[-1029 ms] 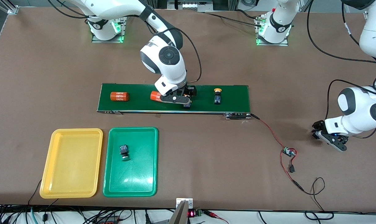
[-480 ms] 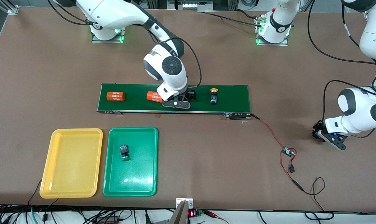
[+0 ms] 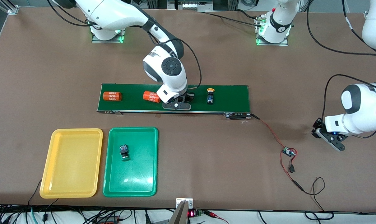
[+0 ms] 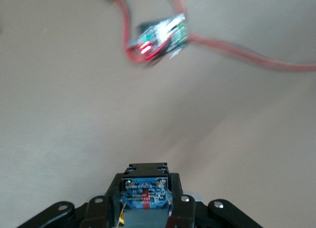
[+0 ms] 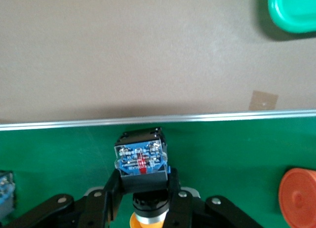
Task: Sort buttons by color to trays
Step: 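Carry the yellow button to the yellow tray while the left places its button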
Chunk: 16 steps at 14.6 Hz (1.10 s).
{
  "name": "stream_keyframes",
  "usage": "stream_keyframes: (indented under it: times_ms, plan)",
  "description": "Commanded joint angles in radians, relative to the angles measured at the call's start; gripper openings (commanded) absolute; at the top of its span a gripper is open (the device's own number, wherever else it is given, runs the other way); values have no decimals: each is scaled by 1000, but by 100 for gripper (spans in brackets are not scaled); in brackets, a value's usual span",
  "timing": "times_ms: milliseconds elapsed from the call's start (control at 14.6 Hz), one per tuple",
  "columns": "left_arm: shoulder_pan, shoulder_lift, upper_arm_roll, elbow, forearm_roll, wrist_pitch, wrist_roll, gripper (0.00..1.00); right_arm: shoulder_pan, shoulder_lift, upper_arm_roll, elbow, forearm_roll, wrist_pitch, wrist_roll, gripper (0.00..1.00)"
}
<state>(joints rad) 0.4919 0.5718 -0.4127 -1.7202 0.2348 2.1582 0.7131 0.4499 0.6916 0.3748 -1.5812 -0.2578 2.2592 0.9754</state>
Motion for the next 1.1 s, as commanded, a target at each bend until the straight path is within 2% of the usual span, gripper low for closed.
stream_keyframes:
  times_ms: [0, 206, 412, 549, 686, 823, 1029]
  plan:
    - [-137, -154, -20, -90, -17, -109, -289, 0, -2, -18, 0, 4, -18, -21, -7, 0]
    - [-275, -242, -57, -179, -84, -112, -615, 0, -46, -102, -20, 4, -18, -94, -55, 0]
    - [-422, -265, -61, -217, -147, -104, -890, 0, -196, -233, -19, 6, -1, -301, -269, 0]
    - [-498, -251, -60, -217, -166, -92, -1030, 0, -314, -282, -22, 7, 0, -383, -433, 0]
    - [-529, -225, -60, -219, -192, -58, -1113, 0, -431, -293, -22, 7, -1, -391, -574, 0]
    - [-533, -211, -60, -231, -196, -26, -1118, 0, -552, -278, -27, 7, -1, -376, -721, 0]
    - [-532, -195, -60, -298, -195, 104, -1109, 0, -727, -164, -27, 23, -4, -238, -958, 0]
